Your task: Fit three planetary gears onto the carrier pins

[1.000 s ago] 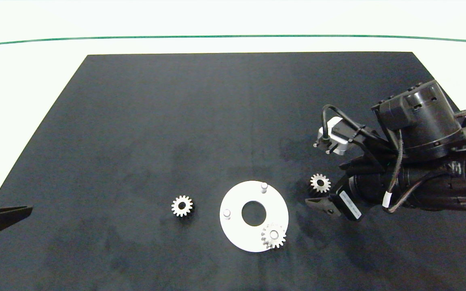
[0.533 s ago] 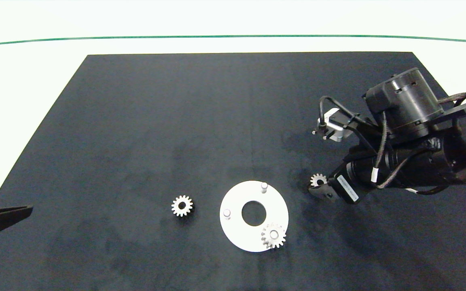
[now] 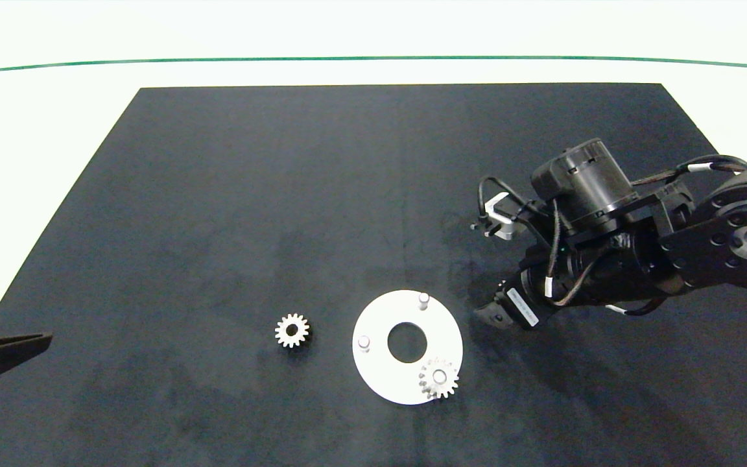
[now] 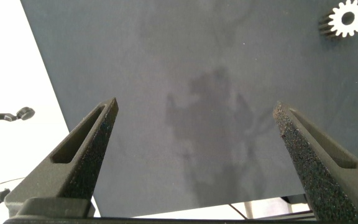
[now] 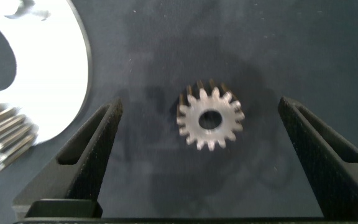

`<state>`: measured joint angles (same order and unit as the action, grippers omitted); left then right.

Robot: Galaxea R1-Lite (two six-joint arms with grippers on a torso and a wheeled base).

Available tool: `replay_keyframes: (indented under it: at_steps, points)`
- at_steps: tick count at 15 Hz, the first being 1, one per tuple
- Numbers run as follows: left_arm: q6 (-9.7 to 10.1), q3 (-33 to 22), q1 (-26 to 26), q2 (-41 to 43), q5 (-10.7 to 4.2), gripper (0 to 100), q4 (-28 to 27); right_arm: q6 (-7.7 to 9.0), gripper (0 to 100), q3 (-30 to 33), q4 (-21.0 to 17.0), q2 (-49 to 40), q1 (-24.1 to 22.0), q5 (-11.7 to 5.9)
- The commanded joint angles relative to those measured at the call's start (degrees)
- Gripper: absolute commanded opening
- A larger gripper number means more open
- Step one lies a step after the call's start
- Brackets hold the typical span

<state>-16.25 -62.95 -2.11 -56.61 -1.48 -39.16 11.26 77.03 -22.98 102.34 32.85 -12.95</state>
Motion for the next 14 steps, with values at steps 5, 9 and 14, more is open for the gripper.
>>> replay_keyframes:
  at_steps: [5, 9, 14]
  points:
    - [-0.01, 0.0, 0.4, 0.1, -0.02, 100, -0.3, 0.07, 100, -0.5, 0.0, 0.8, 0.1, -0.24]
    - [-0.01, 0.0, 0.4, 0.1, -0.02, 100, -0.2, -0.81, 97, -1.7, 0.0, -0.1, -0.2, -0.24]
    - [-0.01, -0.1, 0.5, 0.2, -0.02, 100, -0.2, -2.12, 87, -1.5, 0.1, -0.6, -1.1, -0.24]
